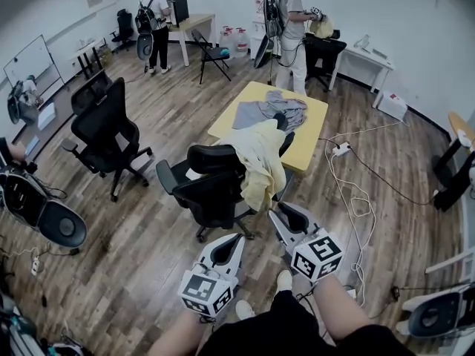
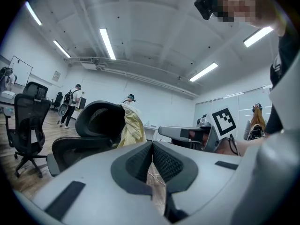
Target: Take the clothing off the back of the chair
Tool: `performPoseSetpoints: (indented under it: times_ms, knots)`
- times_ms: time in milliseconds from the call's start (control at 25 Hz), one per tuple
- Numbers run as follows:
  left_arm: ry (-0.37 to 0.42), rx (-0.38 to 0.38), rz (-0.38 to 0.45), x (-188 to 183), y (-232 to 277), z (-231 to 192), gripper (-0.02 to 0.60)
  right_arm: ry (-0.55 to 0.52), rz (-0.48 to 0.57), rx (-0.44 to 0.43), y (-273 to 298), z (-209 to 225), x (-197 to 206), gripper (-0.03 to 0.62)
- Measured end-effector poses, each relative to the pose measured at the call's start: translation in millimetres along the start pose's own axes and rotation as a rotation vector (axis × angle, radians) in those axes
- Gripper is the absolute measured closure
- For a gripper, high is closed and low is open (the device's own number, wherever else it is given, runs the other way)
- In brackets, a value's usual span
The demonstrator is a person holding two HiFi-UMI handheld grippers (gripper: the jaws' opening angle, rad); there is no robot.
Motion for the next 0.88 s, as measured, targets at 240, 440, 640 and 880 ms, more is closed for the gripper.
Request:
performPoseSetpoints:
  times_ms: [240, 440, 640, 880]
  knots:
    - [0.0, -0.037, 0.003, -2.9, 12.8, -17.2, 0.563, -0.027, -0.006, 0.012, 27.4, 16.7, -2.0, 0.365]
    - [-0.006, -0.079, 0.01, -6.6, 32.9, -34.5, 0.563, -0.03, -0.021, 0.022, 57.2, 40.7, -1.0, 0.256]
    - [-0.017, -0.109, 0.008, -7.8, 51.4, -49.8, 0.563, -0.038, -0.046, 0.005, 90.3, 54.2, 3.1, 0.168]
    - [-0.023, -0.159, 0.012, -9.6, 61.1, -64.2, 0.563, -0.07, -0.072, -0.037, 122.7, 56.1, 9.3, 0.127]
Point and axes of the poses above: the fingertips, and each gripper's own axes: y forward along the fingers, z to its right, x out of its underside, the point moved 2 cm from there along -y, backward along the fingers, and after that the axes turned 11 degrees about x, right-handed, at the moved point
